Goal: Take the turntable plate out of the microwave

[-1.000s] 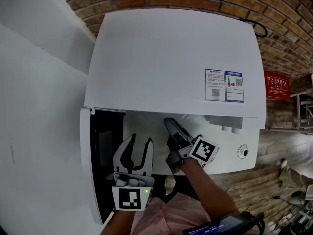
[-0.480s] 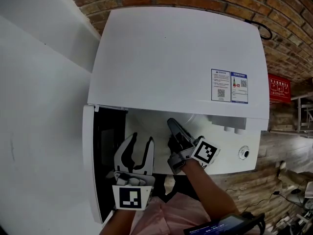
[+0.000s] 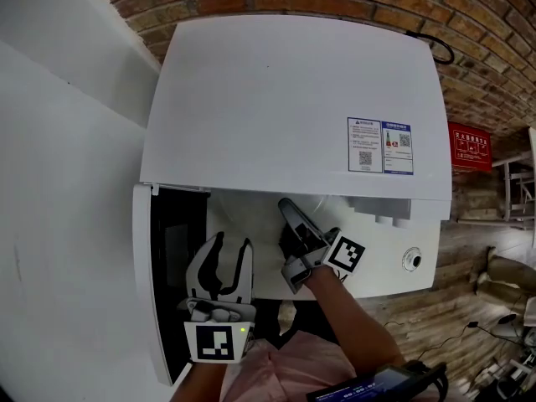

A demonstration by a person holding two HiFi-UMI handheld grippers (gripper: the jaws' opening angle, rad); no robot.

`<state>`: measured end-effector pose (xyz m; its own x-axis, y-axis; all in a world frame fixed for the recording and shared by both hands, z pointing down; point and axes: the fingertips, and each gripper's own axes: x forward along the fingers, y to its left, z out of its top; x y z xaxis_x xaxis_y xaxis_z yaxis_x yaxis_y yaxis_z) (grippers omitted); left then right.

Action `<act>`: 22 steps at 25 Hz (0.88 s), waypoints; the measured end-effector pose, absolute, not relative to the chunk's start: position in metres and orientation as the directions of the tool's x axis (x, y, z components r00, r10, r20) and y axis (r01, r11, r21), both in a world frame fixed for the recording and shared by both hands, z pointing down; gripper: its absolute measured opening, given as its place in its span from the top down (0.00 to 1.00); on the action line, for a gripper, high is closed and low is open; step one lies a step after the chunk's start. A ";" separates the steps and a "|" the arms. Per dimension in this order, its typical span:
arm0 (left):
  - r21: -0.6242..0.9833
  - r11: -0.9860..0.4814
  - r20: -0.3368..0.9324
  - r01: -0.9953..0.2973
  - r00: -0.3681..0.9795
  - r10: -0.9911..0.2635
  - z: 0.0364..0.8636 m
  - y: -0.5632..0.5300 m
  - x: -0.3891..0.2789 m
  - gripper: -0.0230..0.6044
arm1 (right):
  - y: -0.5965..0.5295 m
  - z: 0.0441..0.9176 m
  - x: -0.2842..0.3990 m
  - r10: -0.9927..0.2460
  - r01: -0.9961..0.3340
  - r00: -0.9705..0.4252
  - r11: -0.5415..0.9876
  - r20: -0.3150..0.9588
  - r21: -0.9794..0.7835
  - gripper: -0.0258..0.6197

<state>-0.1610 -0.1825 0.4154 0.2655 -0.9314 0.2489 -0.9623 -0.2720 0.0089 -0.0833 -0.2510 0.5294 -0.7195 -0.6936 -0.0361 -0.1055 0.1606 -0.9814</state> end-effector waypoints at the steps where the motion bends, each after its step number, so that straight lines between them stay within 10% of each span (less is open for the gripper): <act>1: 0.008 -0.270 0.246 -0.963 0.264 -0.933 0.415 -0.182 -0.162 0.71 | -0.253 0.529 -0.085 -0.689 -0.091 -0.723 0.165 -0.049 -0.982 0.79; 22: -0.054 -0.162 0.126 -0.985 0.154 -0.980 0.378 -0.125 -0.136 0.71 | -0.167 0.504 -0.060 -0.457 -0.072 -0.889 0.221 -0.038 -0.973 0.91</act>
<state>-0.1357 -0.1249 0.3781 0.1541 -0.9800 0.1255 -0.9853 -0.1619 -0.0543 -0.0603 -0.1671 0.5035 -0.8886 -0.4571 -0.0382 -0.0721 0.2214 -0.9725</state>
